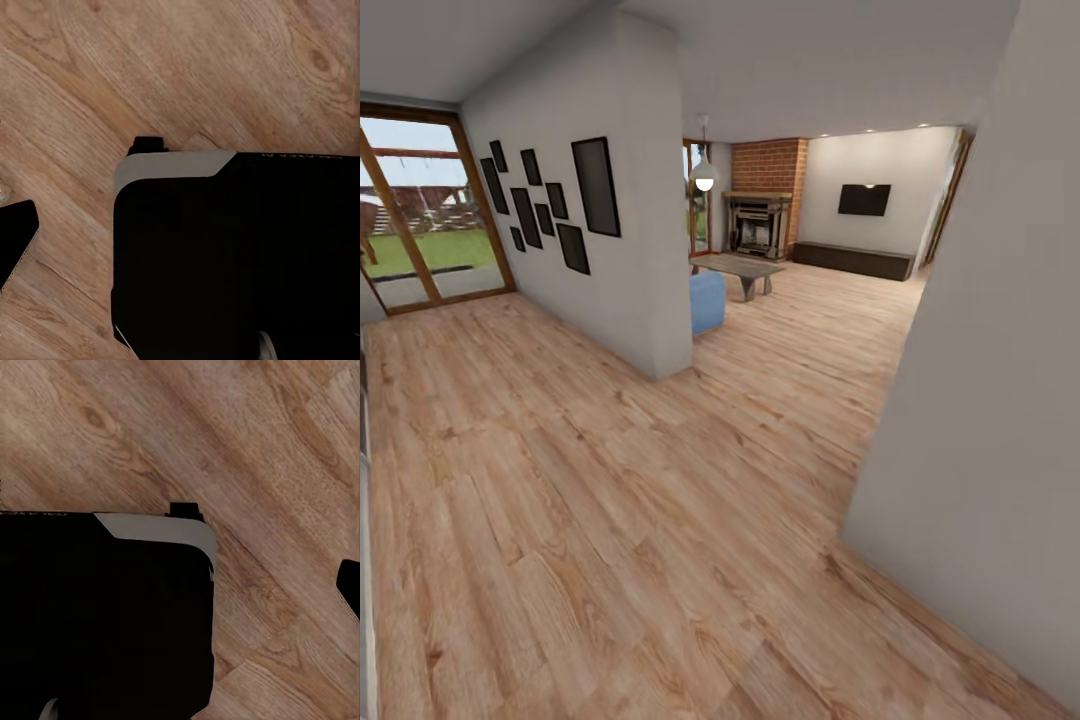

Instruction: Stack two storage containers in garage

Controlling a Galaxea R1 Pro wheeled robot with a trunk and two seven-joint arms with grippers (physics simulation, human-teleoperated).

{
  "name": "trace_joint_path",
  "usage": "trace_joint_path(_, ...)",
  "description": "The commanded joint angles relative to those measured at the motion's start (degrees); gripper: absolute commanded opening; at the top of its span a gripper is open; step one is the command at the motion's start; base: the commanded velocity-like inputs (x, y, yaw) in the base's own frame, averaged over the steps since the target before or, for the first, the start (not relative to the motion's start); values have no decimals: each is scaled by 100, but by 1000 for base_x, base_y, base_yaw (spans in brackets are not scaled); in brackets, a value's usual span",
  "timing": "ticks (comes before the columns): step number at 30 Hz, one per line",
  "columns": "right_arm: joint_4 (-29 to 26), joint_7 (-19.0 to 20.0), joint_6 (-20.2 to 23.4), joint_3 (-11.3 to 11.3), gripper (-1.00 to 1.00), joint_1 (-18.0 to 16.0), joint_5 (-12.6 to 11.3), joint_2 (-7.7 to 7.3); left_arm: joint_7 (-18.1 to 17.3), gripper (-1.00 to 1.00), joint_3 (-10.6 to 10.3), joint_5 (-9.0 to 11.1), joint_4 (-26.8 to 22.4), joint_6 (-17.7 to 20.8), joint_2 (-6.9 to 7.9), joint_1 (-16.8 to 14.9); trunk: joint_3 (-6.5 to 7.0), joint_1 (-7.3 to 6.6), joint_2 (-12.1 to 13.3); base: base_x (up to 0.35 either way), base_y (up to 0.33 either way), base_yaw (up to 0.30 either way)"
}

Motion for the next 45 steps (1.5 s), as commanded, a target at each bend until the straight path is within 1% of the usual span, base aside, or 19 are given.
trace_joint_path(1,13,-25,-25,-37,100,-7,58,1,16,100,-7,30,-3,6,-3,-4,-9,5,-8,337,0,1)
trace_joint_path(45,13,-25,-22,-37,100,-6,63,1,16,100,-4,47,-9,23,-2,-4,-9,5,-8,337,0,0)
